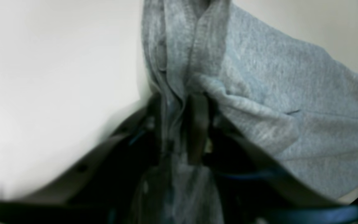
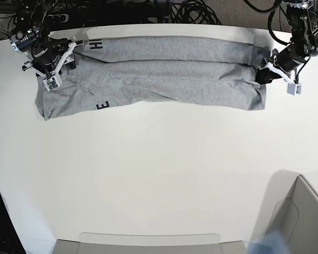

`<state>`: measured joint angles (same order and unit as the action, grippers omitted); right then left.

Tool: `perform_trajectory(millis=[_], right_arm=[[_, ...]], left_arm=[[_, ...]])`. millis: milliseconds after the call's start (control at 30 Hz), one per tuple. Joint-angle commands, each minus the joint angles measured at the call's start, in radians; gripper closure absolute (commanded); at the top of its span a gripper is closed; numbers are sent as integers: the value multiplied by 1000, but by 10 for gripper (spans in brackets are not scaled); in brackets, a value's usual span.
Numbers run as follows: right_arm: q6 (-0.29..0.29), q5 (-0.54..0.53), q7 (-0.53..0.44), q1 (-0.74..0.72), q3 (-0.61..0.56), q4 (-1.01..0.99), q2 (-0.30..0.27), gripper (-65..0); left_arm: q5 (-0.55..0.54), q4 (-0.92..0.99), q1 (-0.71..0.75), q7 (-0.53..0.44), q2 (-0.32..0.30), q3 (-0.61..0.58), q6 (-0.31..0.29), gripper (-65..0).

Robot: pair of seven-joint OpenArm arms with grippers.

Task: Fold the T-shirt properly
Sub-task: 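Hold the strip ends with both grippers and tug them taut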

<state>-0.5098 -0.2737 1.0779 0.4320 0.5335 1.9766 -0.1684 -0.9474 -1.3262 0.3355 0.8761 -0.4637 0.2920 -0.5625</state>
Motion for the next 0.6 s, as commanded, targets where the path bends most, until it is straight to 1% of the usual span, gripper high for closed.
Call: perform_trajectory(millis=[0,33,67,200,233,333,433,500,567], right_arm=[[-3,-11,-12,-3,4,16,-9,-294],[-3,-11,-12,-3,4,16,-9,-294],[-3,-11,-14,-11,4,16,-9,-294],[-3,-11,-14,-15,9,16,-9,-294],[-3,-11,-14,-15,9,16,-9,-294],[-3,-11,-14,-15,9,16,-9,-294],[-3,-11,-14,-15,9,16,-7,-294],[-3,-12,-14,-17,9,16,-7,-294],[-3,-12,-14,-19,9,16,-7,-294]], left_arm=[[63,9,21,91,1,-30,22,-54],[64,14,20,93,1,-40,22,-10],[66,18,18,93,1,-46,22,0],[98,93,12,78,1,-38,19,0],[107,106,12,71,1,-35,5,0],[129,106,14,65,1,56,-40,0],[130,106,15,70,1,157,-47,0],[130,106,15,93,-2,212,-50,0],[127,87,14,107,-8,240,-92,0]])
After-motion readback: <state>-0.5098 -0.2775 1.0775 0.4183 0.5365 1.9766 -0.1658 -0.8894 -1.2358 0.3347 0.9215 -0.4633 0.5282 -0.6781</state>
